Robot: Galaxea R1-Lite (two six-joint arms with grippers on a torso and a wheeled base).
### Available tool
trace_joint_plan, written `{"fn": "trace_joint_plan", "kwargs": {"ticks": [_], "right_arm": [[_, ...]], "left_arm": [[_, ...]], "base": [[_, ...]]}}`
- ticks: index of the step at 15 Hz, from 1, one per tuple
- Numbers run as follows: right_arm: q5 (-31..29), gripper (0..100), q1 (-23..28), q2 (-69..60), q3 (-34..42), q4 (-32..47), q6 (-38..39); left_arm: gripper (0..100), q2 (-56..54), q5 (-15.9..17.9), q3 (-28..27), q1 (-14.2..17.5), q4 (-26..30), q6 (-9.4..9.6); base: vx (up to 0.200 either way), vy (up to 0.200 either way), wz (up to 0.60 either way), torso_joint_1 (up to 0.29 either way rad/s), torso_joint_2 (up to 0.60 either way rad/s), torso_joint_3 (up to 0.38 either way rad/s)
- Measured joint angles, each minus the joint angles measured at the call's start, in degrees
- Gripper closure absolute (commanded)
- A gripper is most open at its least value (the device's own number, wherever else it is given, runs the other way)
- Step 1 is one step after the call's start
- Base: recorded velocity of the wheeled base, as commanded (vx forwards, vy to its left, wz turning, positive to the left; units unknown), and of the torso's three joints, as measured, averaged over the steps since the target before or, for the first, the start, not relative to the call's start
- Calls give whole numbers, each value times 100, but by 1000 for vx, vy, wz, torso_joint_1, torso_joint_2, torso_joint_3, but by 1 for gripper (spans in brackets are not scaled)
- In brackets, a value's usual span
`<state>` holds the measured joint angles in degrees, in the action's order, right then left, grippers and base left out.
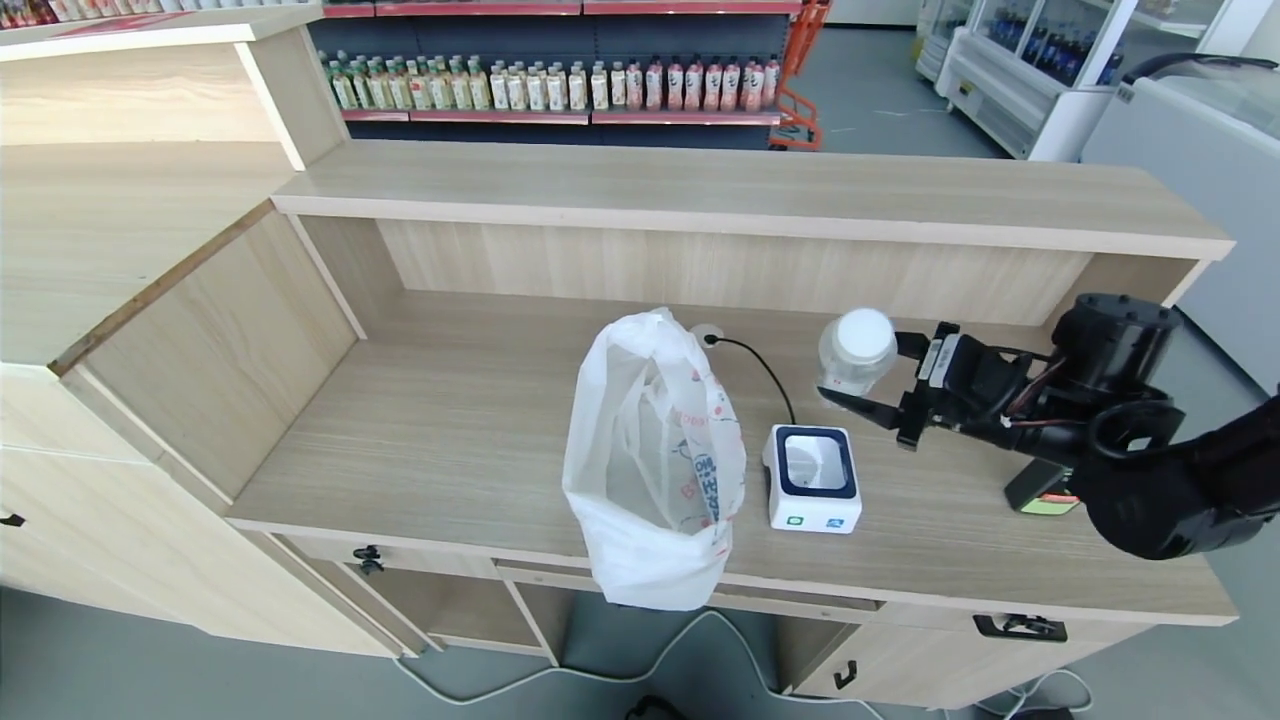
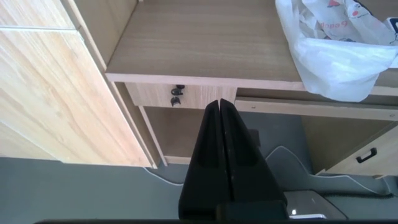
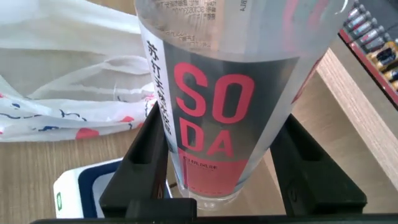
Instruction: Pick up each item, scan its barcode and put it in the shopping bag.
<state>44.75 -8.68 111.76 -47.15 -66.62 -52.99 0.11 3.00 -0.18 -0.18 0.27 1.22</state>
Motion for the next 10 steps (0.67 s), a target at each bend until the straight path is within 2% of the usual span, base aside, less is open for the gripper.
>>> {"fn": "trace_joint_plan", "kwargs": {"ticks": [3, 10], "right_arm": [[141, 100, 168, 354, -56, -191, -119], [218, 100, 161, 817, -257, -255, -260]], "left_arm": [[100, 0, 0, 0, 7, -2, 0], [100, 0, -2, 0, -2, 0, 0]], "base": [[0, 0, 0, 0, 0, 0], [0, 0, 0, 0, 0, 0]]}}
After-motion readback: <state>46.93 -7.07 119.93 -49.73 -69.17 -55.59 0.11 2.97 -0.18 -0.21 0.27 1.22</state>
